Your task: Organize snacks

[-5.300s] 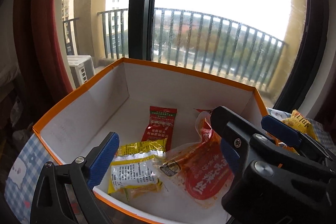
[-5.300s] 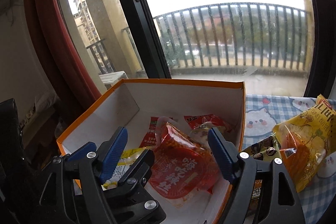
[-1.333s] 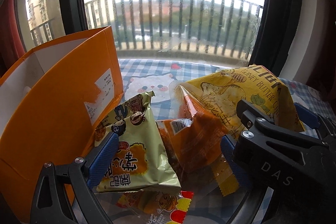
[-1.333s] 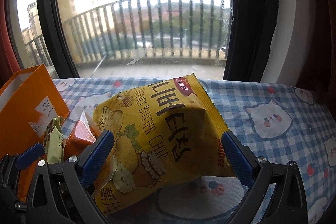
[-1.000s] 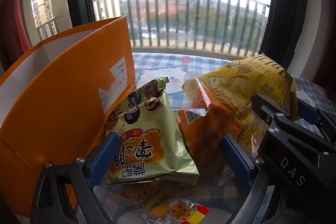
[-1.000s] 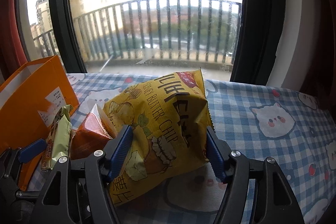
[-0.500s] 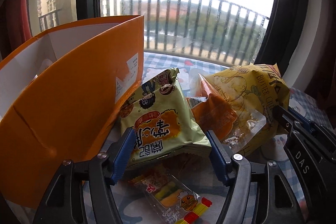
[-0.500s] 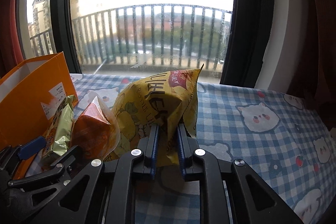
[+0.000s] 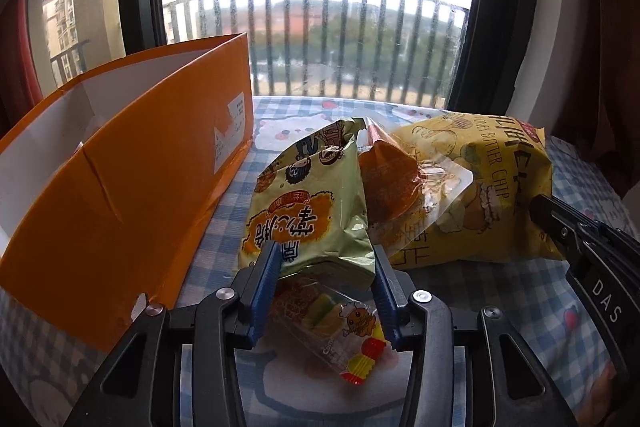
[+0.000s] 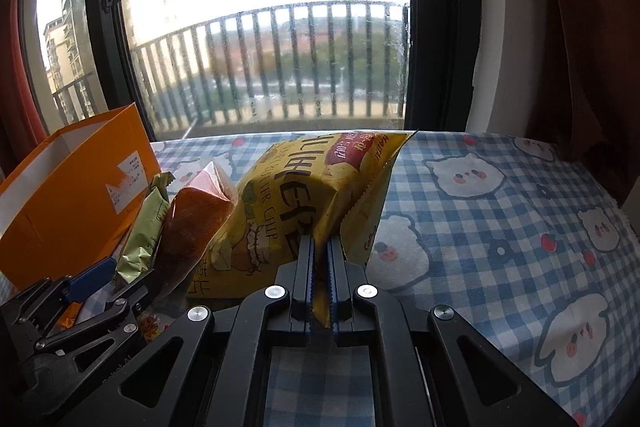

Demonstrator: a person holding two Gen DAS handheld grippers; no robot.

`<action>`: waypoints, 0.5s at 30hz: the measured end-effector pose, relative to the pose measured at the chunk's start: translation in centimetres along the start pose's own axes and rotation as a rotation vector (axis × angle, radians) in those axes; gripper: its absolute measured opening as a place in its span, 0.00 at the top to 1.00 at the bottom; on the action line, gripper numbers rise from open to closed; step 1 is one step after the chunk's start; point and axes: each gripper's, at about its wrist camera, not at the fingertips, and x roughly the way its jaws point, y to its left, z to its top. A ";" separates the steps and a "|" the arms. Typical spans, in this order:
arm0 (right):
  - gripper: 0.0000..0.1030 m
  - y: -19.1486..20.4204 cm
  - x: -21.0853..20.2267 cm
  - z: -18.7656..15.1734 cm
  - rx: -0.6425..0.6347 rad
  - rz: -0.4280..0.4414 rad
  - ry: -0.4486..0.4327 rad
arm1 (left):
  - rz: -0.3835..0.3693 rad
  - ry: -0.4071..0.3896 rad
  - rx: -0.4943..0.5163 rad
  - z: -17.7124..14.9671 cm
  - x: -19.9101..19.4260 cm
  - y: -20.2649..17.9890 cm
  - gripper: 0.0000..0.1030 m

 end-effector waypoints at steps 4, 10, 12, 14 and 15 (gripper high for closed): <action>0.92 0.4 -2.0 -1.5 0.023 0.012 -0.006 | -0.009 0.010 0.013 -0.4 -0.3 0.0 0.62; 0.92 0.8 -3.8 -2.9 0.066 0.040 0.000 | -0.037 0.042 0.008 -1.2 -1.0 0.5 0.65; 0.92 0.9 -4.3 -3.4 0.082 0.048 0.001 | -0.059 0.054 0.001 -1.6 -1.5 0.6 0.69; 0.92 1.2 -4.8 -3.8 0.086 0.060 0.005 | -0.074 0.058 0.010 -1.9 -2.0 0.5 0.71; 0.92 1.4 -5.1 -4.0 0.089 0.066 0.006 | -0.081 0.062 0.015 -2.0 -2.2 0.4 0.71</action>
